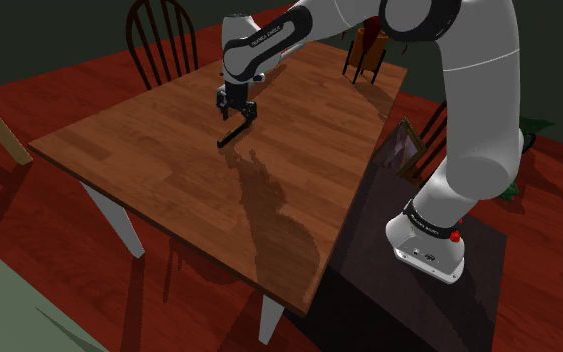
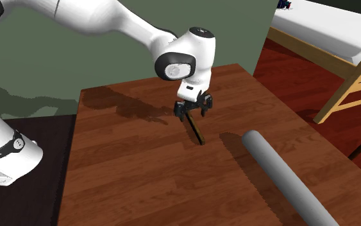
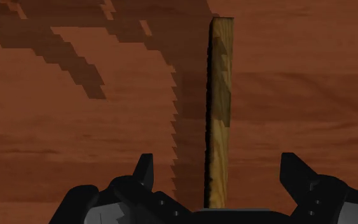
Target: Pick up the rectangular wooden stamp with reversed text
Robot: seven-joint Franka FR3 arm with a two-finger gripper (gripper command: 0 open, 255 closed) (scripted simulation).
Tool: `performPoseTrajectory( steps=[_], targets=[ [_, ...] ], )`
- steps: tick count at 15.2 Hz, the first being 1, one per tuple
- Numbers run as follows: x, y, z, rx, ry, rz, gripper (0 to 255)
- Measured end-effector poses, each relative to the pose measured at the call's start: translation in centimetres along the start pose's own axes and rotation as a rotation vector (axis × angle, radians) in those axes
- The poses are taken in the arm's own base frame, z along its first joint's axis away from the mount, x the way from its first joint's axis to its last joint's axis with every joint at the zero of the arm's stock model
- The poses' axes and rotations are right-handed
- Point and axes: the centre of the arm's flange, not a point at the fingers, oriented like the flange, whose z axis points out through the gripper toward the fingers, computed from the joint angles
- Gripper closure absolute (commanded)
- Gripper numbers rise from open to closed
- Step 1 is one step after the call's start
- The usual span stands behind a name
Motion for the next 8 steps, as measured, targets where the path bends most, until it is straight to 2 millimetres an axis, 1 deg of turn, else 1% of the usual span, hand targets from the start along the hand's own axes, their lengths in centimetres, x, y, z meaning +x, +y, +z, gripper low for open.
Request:
performPoseTrajectory(
  steps=[2, 7, 8],
  targets=[
    [0.3, -0.3, 1.3, -0.001, 0.000, 0.011, 0],
    [0.4, -0.3, 3.8, -0.001, 0.001, 0.015, 0],
    [0.4, -0.4, 4.0, -0.001, 0.001, 0.015, 255]
  ],
)
